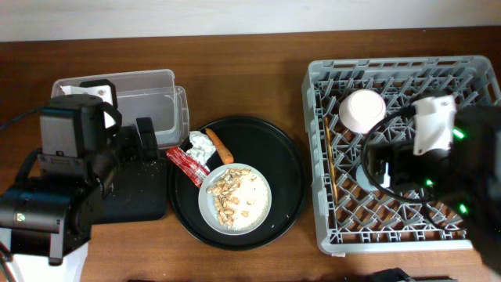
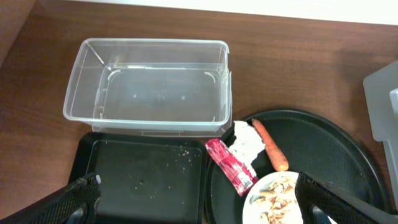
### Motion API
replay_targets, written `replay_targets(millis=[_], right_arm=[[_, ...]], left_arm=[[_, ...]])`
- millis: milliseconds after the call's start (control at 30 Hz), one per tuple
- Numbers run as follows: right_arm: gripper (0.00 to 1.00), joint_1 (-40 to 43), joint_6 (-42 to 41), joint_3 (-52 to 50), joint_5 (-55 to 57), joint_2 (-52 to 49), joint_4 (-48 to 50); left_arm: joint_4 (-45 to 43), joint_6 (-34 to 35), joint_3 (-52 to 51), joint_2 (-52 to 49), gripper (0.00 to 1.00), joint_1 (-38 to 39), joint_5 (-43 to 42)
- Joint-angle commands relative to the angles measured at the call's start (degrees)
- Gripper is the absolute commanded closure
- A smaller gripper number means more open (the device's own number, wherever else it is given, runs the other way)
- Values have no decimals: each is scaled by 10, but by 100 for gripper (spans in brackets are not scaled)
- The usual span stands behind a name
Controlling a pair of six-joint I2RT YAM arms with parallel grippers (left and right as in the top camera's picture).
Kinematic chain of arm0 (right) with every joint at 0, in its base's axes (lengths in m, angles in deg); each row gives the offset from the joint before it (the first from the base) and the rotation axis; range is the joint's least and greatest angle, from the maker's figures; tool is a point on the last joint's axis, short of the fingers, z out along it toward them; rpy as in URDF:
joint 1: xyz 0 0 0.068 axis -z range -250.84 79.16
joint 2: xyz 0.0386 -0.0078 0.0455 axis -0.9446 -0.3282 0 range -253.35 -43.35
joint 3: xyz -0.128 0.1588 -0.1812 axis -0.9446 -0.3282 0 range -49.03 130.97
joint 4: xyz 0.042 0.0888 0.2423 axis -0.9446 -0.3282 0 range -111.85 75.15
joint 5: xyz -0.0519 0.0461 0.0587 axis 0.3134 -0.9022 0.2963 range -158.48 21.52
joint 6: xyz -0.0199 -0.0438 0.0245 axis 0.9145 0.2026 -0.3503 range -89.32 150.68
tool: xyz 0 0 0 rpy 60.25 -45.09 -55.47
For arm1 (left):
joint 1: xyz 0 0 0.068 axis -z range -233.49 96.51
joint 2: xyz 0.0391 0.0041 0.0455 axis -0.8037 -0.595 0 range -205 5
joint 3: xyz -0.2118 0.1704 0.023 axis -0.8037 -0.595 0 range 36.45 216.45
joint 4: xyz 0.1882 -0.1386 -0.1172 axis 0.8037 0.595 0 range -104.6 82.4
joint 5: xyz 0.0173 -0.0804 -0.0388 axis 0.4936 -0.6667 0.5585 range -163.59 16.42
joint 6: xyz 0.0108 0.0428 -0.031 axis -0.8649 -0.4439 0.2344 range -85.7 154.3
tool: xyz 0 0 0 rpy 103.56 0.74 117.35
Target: Sort waste into correct bins and load items into the dishwasher rack
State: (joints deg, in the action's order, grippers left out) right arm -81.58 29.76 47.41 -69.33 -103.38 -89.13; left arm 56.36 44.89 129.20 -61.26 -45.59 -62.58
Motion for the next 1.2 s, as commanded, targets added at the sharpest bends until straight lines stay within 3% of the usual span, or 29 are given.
replay_targets(millis=[0,267,400,600,667,1167], right_arm=[[2,3,104,-110,20,96,126],[2,4,125,-527,11,338,385],[2,28,125,-718,-49,442,519],[2,62,120,-909,-130,572,657],[2,66,79,-958,-129,600,707],[2,66,64,-961,-121,596,711]], left_arm=[[-1,7,5,0,0,-2,8],[-1,7,5,0,0,-2,8],[-1,7,5,0,0,-2,8],[-1,7,5,0,0,-2,8],[-1,7,5,0,0,-2,8],[-1,7,5,0,0,-2,8]])
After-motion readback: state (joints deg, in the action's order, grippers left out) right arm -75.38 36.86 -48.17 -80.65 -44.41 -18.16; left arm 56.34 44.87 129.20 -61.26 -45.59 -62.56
